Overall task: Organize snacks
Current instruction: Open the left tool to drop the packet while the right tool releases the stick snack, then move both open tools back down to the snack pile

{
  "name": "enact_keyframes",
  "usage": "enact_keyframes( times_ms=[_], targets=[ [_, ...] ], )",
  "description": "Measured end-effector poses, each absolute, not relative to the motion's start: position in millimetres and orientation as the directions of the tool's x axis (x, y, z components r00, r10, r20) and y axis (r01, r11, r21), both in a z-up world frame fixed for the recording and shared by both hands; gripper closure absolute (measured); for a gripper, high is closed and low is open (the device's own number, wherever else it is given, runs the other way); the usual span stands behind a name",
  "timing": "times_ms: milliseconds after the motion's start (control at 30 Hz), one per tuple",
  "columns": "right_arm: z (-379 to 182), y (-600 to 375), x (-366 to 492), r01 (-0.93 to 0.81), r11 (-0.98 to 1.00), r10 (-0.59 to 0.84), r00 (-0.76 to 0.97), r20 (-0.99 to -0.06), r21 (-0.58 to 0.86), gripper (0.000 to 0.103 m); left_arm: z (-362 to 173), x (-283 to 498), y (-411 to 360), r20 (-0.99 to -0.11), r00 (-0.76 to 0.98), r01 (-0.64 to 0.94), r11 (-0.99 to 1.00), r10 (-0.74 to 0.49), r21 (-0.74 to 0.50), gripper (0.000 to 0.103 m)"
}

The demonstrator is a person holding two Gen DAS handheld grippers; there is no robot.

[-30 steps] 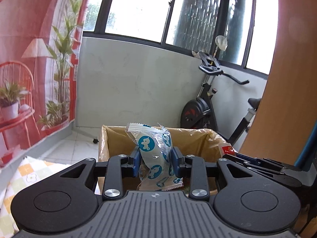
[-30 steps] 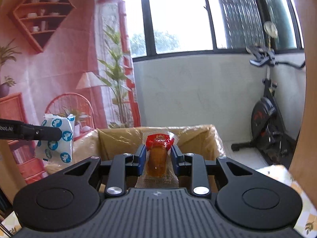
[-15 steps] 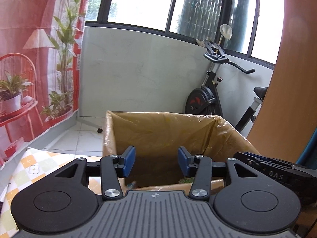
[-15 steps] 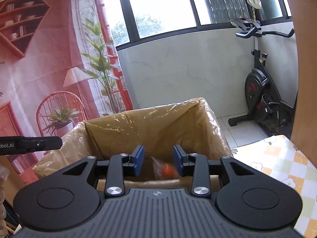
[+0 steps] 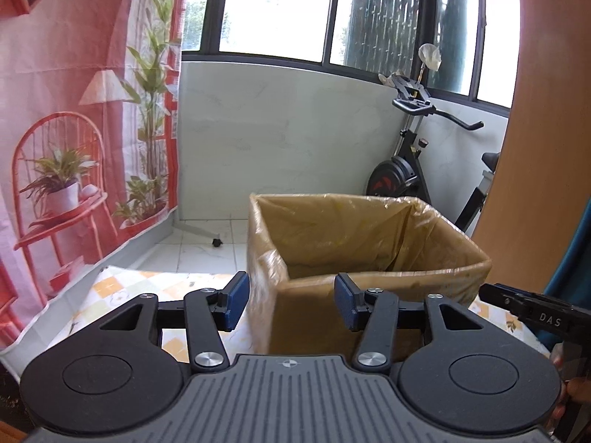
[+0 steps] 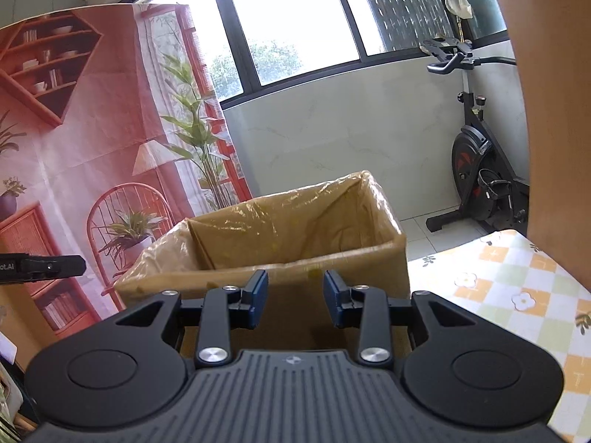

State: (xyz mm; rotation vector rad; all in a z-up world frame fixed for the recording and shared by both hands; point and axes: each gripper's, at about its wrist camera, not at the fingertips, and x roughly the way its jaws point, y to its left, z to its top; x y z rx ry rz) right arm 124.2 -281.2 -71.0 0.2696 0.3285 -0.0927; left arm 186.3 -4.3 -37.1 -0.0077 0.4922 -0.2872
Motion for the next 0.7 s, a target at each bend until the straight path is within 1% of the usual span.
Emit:
enact_keyframes(
  times_ms=[200, 300, 467, 600, 700],
  targets=[
    [-78.4, -266.0, 100.0, 0.145, 0.971, -0.075, 0.940, -0.333, 0.191, 0.066, -46.7, 163.3, 12.3, -0.472, 0.840, 0.238, 0.963, -0.270, -0.126, 0.048],
    [-82.9, -262.4, 92.0, 0.147, 0.971, -0.075, 0.936, -0.345, 0.188, 0.066, -56.7, 152.3, 18.4, -0.479, 0.838, 0.223, 0.965, -0.261, -0.134, 0.047],
    [-95.2, -254.9, 84.5, 0.152, 0.980, -0.095, 0.925, -0.367, 0.128, 0.066, -80.7, 146.6, 31.6, -0.518, 0.818, 0.191, 0.968, -0.248, -0.163, 0.047],
    [-109.4, -258.7, 84.7, 0.157, 0.981, -0.102, 0.917, -0.385, 0.115, 0.066, -100.7, 144.8, 41.6, -0.547, 0.814, 0.129, 0.979, -0.196, -0.159, 0.047],
    [-123.5, -265.2, 83.2, 0.182, 0.975, -0.115, 0.902, -0.415, 0.125, 0.066, -114.2, 143.5, 47.4, -0.559, 0.804, 0.125, 0.977, -0.203, -0.175, 0.046]
  ],
)
